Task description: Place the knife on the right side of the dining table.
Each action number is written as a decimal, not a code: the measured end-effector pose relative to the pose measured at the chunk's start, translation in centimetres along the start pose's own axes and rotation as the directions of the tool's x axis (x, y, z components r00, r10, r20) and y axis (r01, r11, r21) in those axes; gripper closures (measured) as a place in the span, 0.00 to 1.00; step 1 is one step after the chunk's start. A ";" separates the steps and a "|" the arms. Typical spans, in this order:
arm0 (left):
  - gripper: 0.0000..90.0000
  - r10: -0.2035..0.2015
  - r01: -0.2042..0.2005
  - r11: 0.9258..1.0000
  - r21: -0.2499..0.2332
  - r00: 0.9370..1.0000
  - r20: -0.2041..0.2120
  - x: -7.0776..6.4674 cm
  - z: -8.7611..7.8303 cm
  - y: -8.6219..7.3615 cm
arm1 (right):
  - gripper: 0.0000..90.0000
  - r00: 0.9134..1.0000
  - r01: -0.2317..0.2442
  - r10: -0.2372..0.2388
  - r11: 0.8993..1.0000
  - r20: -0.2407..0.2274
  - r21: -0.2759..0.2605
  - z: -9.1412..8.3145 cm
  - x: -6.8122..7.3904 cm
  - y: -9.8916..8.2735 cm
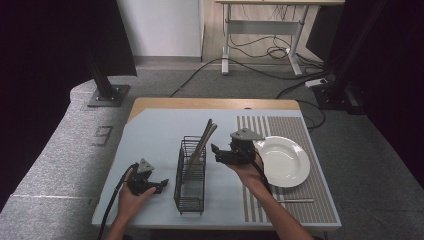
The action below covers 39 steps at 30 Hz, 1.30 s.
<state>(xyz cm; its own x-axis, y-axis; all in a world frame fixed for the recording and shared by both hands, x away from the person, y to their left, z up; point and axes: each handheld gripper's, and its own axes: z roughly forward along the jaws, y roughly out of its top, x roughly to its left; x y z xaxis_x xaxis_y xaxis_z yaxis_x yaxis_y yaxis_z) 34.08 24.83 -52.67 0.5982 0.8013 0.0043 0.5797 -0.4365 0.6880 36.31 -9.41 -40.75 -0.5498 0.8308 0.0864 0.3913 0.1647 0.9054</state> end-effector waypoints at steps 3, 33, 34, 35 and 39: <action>0.16 -0.001 0.001 1.000 -0.001 1.000 0.000 0.0 0.0 0.0 | 0.21 1.000 0.009 -0.009 1.000 -0.007 -0.003 0.3 0.3 0.7; 0.16 -0.003 0.003 1.000 -0.001 1.000 0.001 0.0 0.0 0.0 | 0.39 0.994 0.069 -0.068 0.997 -0.086 0.016 6.0 1.2 5.5; 0.16 -0.002 0.002 1.000 0.000 1.000 0.001 0.0 0.0 0.0 | 0.40 0.994 0.059 -0.058 0.998 -0.094 0.012 5.9 1.1 5.6; 0.16 -0.002 0.002 1.000 0.001 1.000 0.002 0.0 0.0 0.0 | 0.42 0.994 0.046 -0.045 0.999 -0.104 0.011 5.9 1.1 5.6; 0.16 0.000 0.000 1.000 0.002 1.000 0.000 0.0 0.0 0.0 | 0.46 0.992 0.021 -0.021 1.000 -0.124 -0.006 5.6 1.1 5.7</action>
<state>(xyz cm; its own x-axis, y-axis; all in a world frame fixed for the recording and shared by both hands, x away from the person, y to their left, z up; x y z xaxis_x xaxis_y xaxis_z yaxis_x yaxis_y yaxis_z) 34.10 24.85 -52.66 0.5984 0.8012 0.0039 0.5806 -0.4371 0.6869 42.04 -4.57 -37.85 -0.6449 0.7551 0.1180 0.3752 0.1784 0.9096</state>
